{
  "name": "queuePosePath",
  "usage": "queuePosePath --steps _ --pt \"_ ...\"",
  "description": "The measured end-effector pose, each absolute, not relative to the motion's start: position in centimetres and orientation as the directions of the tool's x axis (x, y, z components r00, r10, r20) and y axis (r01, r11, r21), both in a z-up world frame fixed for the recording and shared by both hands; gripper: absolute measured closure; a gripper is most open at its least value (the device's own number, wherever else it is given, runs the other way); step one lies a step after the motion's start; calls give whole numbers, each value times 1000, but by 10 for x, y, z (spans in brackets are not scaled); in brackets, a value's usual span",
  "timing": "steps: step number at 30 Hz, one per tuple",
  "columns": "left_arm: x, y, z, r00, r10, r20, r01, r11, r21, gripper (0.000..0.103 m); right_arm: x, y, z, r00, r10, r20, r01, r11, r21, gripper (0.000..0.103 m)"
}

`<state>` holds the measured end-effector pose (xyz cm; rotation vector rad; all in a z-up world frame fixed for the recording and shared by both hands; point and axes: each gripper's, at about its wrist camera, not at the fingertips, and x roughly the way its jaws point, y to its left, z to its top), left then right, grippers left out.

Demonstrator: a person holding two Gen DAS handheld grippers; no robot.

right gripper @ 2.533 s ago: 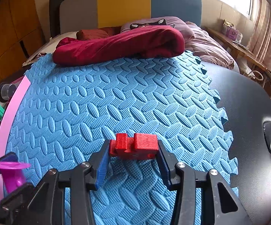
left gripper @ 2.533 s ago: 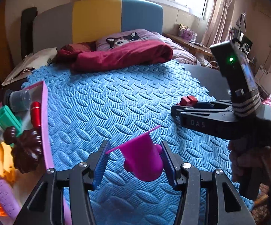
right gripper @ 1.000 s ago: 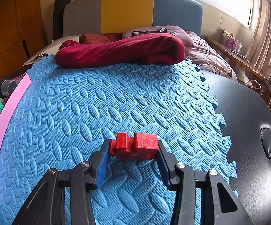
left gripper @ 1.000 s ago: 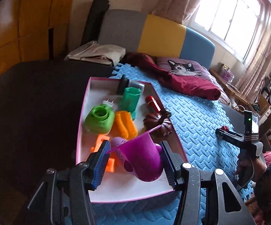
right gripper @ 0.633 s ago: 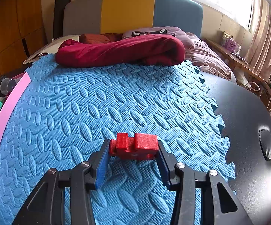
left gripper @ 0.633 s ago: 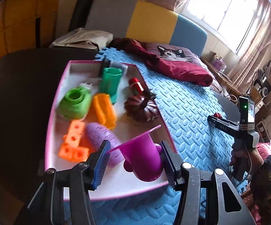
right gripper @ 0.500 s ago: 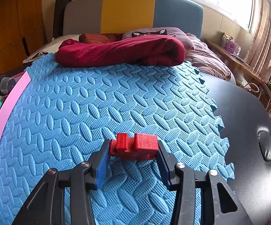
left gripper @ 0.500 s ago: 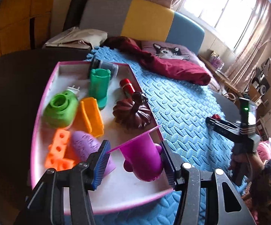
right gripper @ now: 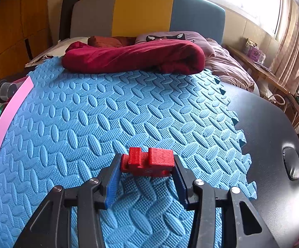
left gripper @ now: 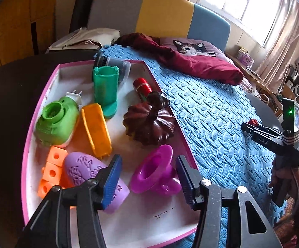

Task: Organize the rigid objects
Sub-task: 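Lower the magenta cup into the tray and open the left gripper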

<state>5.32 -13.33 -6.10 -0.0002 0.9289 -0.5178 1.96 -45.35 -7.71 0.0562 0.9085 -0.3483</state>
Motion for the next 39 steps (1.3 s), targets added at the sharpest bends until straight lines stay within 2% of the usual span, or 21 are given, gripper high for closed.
queuePosePath --steps 3,11,22,39 --pt "48 -129 -53 512 -425 -747 422 881 -213 38 19 -453 -77 563 -272 -781 319 943 -98 56" --pt "36 -102 -34 565 -405 -719 399 897 -191 38 20 -451 -77 561 -288 -776 308 943 -127 57" --pt "24 -69 -24 639 -267 -721 290 952 -95 38 20 -450 -76 554 -289 -781 313 941 -126 57" --pt "18 -57 -23 656 -250 -712 268 959 -90 38 17 -449 -75 540 -283 -793 327 938 -113 57"
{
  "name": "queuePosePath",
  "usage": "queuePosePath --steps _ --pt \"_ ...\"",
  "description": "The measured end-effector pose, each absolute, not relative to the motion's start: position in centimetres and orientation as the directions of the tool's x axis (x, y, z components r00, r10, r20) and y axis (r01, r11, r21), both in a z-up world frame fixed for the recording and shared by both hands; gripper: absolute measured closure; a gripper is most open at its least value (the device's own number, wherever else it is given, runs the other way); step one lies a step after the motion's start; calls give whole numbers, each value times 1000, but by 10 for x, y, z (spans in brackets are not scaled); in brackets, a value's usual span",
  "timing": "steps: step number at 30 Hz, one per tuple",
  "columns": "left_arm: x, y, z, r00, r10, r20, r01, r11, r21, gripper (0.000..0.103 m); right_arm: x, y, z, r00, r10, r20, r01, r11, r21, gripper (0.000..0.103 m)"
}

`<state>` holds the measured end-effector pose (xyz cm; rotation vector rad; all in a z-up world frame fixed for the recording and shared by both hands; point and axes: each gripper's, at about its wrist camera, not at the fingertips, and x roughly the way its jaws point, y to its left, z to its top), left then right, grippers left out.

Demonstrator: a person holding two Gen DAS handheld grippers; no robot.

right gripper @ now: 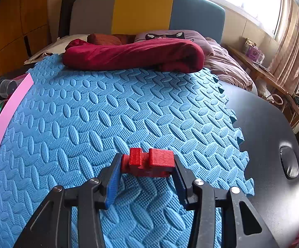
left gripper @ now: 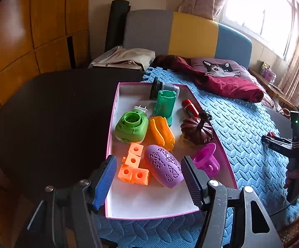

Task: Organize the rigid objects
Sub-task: 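Carry the red block into the tray and open the right gripper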

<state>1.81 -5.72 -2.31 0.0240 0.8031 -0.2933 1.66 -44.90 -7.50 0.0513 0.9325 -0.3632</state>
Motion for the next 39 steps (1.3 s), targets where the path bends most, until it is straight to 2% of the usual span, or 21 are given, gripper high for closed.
queuePosePath --steps 11,16,21,26,33,39 --pt "18 -48 -24 658 -252 -710 254 961 -105 38 9 -444 -70 486 -245 -839 343 936 -75 57" --pt "19 -43 -25 659 -251 -709 243 963 -115 38 3 -419 -70 488 -211 -847 278 958 -78 57" --pt "21 -36 -24 665 -240 -708 225 967 -117 38 -6 -390 -63 533 -127 -837 213 977 -12 57" --pt "27 -22 -24 673 -215 -708 182 976 -123 38 -14 -347 -37 604 8 -797 80 994 71 57" --pt "31 -7 -23 684 -188 -704 143 982 -124 38 -18 -250 -10 610 281 -741 -242 956 163 57" --pt "33 -5 -27 679 -187 -710 138 982 -127 38 2 -195 -45 516 298 -803 -316 938 145 56"
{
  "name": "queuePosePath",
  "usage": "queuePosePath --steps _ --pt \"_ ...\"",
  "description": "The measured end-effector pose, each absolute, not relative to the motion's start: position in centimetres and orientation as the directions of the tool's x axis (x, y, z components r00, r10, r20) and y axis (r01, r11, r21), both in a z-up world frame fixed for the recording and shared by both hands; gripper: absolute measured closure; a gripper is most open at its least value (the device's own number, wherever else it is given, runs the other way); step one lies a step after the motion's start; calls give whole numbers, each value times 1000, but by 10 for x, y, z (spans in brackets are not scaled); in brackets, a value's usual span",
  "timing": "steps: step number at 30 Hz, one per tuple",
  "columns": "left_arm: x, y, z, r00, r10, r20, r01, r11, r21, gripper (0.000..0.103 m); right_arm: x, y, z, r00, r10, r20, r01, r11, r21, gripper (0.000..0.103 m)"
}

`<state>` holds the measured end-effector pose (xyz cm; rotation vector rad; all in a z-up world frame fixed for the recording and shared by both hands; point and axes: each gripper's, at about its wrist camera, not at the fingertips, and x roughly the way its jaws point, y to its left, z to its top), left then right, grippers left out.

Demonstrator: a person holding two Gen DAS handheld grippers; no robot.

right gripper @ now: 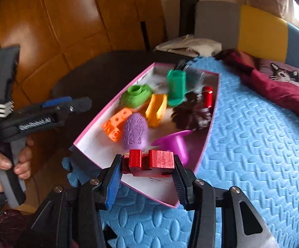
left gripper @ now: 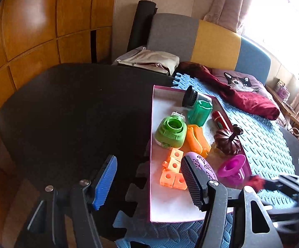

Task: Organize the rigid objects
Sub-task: 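Carry the red block into the tray and open the right gripper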

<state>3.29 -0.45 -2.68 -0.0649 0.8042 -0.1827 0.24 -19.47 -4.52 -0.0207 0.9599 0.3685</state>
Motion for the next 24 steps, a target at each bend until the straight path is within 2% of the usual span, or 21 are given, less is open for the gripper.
queuePosePath --steps 4,11,16,24 --pt "34 -6 -29 672 -189 -716 140 982 -128 38 14 -184 -69 461 285 -841 -315 938 146 56" --pt "34 -7 -31 672 -191 -716 145 981 -127 38 22 -180 -79 503 254 -826 -294 949 112 53" --pt "34 -6 -30 675 -183 -715 134 983 -125 35 26 -185 -75 494 273 -825 -287 947 142 47" --pt "31 -6 -25 694 -163 -701 131 986 -100 31 9 -186 -60 532 274 -801 -270 952 147 45"
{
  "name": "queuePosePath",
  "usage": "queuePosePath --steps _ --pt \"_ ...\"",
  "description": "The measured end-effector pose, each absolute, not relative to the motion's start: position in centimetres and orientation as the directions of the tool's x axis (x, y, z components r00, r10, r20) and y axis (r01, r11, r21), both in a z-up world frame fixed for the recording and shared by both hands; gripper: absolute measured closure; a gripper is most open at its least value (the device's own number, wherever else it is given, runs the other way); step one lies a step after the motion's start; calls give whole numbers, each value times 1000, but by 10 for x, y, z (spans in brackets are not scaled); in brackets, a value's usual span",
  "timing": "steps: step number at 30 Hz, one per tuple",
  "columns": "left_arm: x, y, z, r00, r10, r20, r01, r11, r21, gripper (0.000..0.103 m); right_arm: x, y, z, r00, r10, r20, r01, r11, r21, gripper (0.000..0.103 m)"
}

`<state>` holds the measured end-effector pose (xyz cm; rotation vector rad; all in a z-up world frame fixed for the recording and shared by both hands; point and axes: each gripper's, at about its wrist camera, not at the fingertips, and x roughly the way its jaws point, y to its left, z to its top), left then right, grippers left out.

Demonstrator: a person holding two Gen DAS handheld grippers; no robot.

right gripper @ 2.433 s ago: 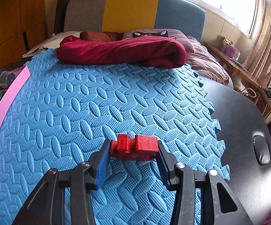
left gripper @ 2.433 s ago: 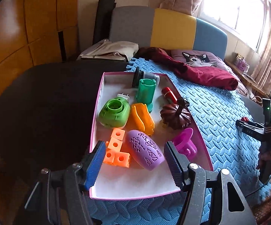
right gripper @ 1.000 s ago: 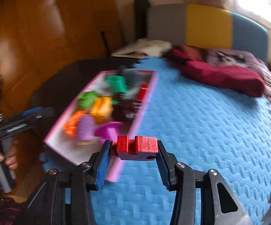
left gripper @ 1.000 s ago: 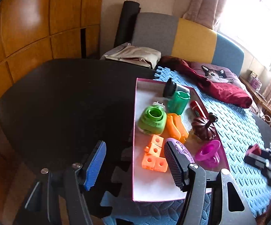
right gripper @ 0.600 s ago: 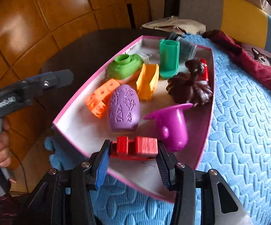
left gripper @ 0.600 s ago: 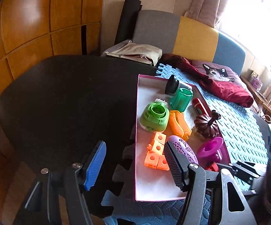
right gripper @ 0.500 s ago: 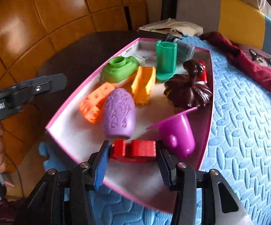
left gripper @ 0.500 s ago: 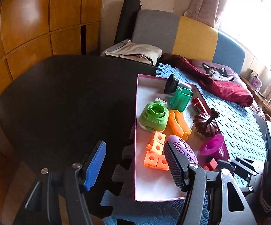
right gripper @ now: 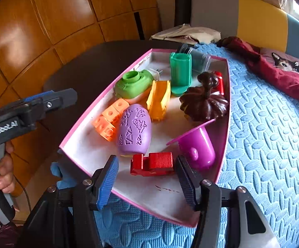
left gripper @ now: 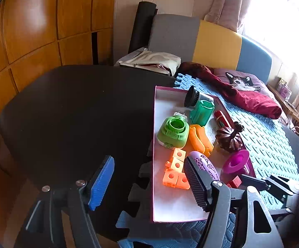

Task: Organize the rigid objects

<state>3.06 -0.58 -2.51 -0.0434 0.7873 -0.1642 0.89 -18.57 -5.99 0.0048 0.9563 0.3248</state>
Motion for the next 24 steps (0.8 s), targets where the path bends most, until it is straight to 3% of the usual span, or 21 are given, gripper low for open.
queuePosePath --steps 6,12,14,24 --pt "24 -8 -19 715 -142 -684 125 989 -75 27 -5 -185 -46 594 247 -766 -250 961 116 45" --pt "10 -13 -10 753 -126 -646 115 992 -60 4 -15 -192 -23 725 131 -676 -112 991 72 45" --pt "4 -15 -6 767 -127 -629 115 991 -61 0 -15 -193 -20 744 87 -663 -64 996 59 45" --pt "-10 -24 -2 785 -56 -617 68 998 -4 0 -16 -196 -22 739 59 -671 -15 997 71 45"
